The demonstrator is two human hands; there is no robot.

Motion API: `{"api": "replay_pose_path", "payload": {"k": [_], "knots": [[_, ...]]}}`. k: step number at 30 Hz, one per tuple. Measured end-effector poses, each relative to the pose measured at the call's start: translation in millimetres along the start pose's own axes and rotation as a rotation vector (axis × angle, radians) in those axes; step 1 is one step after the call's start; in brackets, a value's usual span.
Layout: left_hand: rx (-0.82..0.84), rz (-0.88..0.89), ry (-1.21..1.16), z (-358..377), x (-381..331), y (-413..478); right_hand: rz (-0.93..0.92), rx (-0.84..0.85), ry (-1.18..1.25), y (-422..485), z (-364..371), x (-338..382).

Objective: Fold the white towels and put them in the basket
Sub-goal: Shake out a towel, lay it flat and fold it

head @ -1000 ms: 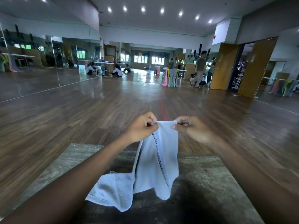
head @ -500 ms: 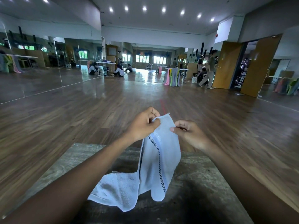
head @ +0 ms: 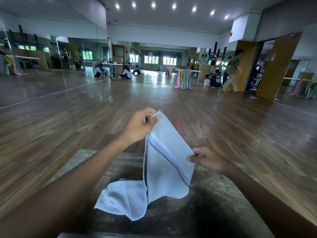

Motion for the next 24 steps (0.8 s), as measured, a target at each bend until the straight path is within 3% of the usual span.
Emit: {"api": "replay_pose_path", "payload": {"k": [8, 13, 18, 24], "knots": [[-0.091, -0.082, 0.021, -60, 41, -12, 0.036, -0.003, -0.411, -2, -62, 0], [-0.176, -0.077, 0.153, -85, 30, -16, 0.045, -0.013, -0.72, 7, -85, 22], [-0.168, -0.077, 0.198, -110, 4, -5, -0.03, -0.073, -0.827, 22, -113, 62], [-0.254, -0.014, 0.365, -153, -58, 27, -0.111, -0.216, -0.738, 33, -168, 150]]}}
Point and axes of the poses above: each hand's wrist, its own y-axis towards the middle knuckle, its own z-axis out of the palm, x = y × z, the point moved 8 cm from there along y, towards the middle knuckle, and after that the axes turned 8 degrees about -z, right-handed, at the moved point
